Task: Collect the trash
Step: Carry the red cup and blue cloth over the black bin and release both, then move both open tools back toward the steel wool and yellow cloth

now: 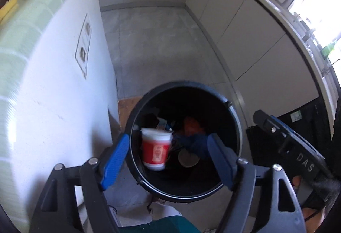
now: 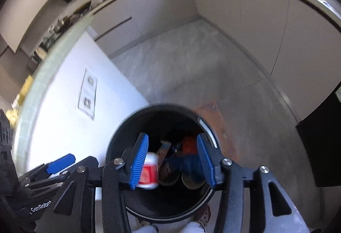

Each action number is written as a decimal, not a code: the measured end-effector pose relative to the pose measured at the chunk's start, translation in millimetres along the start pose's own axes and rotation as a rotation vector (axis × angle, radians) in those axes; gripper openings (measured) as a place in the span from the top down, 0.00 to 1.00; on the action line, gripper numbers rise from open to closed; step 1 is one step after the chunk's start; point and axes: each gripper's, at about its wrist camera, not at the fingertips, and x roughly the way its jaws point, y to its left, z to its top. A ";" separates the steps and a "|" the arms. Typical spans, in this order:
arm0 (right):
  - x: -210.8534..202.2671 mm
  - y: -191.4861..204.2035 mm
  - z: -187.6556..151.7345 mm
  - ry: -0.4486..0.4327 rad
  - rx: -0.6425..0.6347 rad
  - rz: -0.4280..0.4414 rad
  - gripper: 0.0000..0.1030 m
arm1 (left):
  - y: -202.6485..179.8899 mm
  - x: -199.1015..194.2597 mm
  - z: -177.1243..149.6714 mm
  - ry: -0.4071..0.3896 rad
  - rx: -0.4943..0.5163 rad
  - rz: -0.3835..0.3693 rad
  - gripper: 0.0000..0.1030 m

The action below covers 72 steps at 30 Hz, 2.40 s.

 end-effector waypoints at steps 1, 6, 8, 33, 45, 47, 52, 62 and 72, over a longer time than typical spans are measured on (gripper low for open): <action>-8.5 1.3 4.3 -0.022 0.004 0.002 0.51 | -1.8 -7.5 1.4 -0.021 0.006 -0.001 0.25; -45.1 20.9 22.9 -0.102 -0.011 -0.017 0.51 | -2.8 -65.9 15.4 -0.105 0.013 -0.053 0.25; -58.2 34.7 28.4 -0.124 -0.018 -0.003 0.51 | 8.0 -88.6 20.5 -0.135 0.004 -0.067 0.25; -60.1 398.7 -39.8 -0.159 -0.257 0.221 0.49 | 360.9 -220.2 -14.6 -0.304 -0.312 0.189 0.24; -35.2 470.4 -35.1 -0.129 -0.353 0.269 0.49 | 413.2 -232.0 -2.5 -0.333 -0.363 0.197 0.24; -29.7 472.3 -28.0 -0.121 -0.349 0.282 0.49 | 415.9 -232.8 2.5 -0.326 -0.366 0.203 0.24; -22.1 474.2 -13.2 -0.128 -0.355 0.301 0.49 | 415.6 -233.0 21.8 -0.341 -0.358 0.226 0.24; -10.8 471.6 -0.8 -0.109 -0.306 0.295 0.49 | 415.7 -224.9 39.3 -0.315 -0.327 0.214 0.24; 3.5 508.8 -5.6 -0.108 -0.285 0.221 0.49 | 459.4 -228.3 52.1 -0.311 -0.286 0.181 0.24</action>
